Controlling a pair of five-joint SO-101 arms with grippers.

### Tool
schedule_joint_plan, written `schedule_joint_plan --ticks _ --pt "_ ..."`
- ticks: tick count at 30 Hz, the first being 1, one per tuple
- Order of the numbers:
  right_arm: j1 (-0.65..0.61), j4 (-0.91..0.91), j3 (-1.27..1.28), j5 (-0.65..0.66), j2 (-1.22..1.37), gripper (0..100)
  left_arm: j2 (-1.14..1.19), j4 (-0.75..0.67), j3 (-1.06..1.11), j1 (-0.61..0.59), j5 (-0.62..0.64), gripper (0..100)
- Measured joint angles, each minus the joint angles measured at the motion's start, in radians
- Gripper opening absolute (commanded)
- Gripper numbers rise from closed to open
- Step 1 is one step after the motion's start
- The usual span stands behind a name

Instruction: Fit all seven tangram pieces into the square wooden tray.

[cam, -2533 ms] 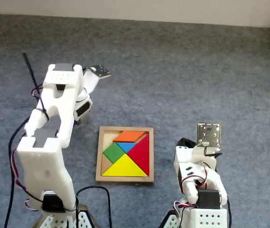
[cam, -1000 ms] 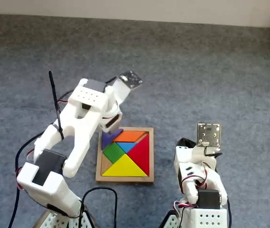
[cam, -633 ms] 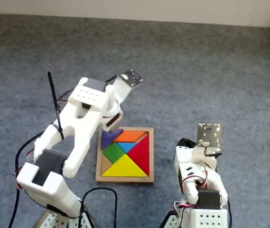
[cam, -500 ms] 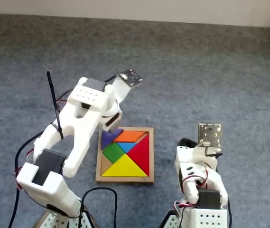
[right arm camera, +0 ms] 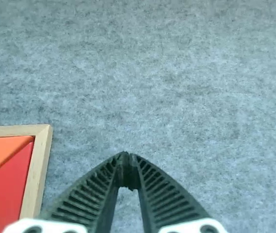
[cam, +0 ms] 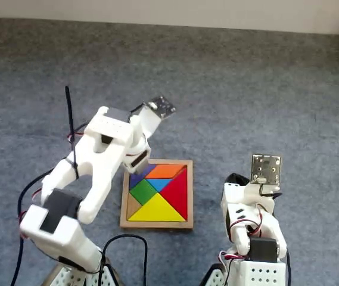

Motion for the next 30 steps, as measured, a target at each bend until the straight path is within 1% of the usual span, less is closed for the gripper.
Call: schedule_joint_plan --ticks 4,9,13,15,17,21,23,26,28,29,30 --pt "0.000 0.000 0.000 0.000 0.000 0.5 -0.003 -0.021 0.034 0.025 0.002 17" --pt "0.000 0.000 0.000 0.000 0.000 0.5 -0.005 -0.023 0.040 0.069 -0.002 17" --pt "0.000 0.000 0.000 0.000 0.000 0.5 -0.012 -0.023 0.040 0.083 -0.002 17" --pt "0.000 0.000 0.000 0.000 0.000 0.5 -0.026 -0.009 0.034 0.084 0.000 17" --pt "0.000 0.000 0.000 0.000 0.000 0.5 -0.055 0.034 0.025 0.092 0.000 17" --pt "0.000 0.000 0.000 0.000 0.000 0.5 -0.190 0.098 0.023 0.089 0.000 17" --pt "0.000 0.000 0.000 0.000 0.000 0.5 -0.273 0.101 0.040 0.089 0.000 16" --pt "0.000 0.000 0.000 0.000 0.000 0.5 -0.417 0.101 0.132 0.095 0.000 8" --pt "0.000 0.000 0.000 0.000 0.000 0.5 -0.523 0.074 0.216 0.098 0.000 2" --pt "0.000 0.000 0.000 0.000 0.000 0.5 -0.577 0.052 0.265 0.098 0.000 0" --pt "0.000 0.000 0.000 0.000 0.000 0.5 -0.632 0.032 0.310 0.097 0.000 1"
